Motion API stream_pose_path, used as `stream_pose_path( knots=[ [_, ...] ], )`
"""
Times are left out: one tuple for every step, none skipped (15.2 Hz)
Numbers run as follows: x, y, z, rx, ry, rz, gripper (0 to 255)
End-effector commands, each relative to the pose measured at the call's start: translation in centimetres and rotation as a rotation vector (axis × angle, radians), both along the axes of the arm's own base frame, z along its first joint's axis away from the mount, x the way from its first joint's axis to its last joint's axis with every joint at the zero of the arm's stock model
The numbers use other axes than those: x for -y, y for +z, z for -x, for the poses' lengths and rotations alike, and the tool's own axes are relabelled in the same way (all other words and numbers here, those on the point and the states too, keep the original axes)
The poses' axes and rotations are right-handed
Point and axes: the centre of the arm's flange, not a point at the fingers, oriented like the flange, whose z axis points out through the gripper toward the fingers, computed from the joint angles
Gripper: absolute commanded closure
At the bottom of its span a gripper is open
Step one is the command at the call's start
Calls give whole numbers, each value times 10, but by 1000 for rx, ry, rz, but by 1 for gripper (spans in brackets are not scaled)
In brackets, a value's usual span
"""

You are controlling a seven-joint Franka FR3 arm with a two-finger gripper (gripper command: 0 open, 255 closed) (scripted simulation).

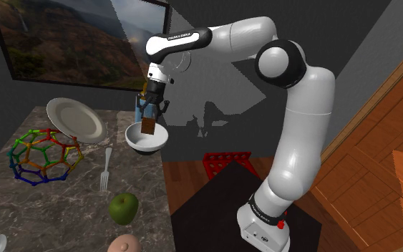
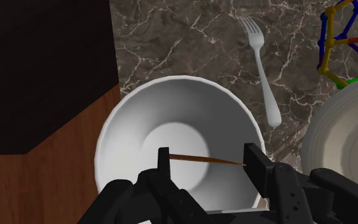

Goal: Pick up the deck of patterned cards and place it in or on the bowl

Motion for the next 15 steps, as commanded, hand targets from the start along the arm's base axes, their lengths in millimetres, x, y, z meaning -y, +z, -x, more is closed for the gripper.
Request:
stream_pose_path(
  knots=[
    [0,0,0,0,0,0,255],
    [0,0,0,0,0,0,0],
    [0,0,0,0,0,0,0],
    [0,0,0,0,0,0,0],
    [0,0,0,0,0,0,0],
    [0,0,0,0,0,0,0],
    [0,0,0,0,0,0,0],
    [5,12,-3,0,0,0,0],
    [9,24,-7,0,0,0,0],
    [14,36,-10,0,0,0,0],
    [18,45,-13,0,0,0,0],
    [18,45,-13,0,0,0,0],
    [18,45,-13,0,0,0,0],
    [18,45,-13,0,0,0,0],
    [18,45,-13,0,0,0,0]
  ],
)
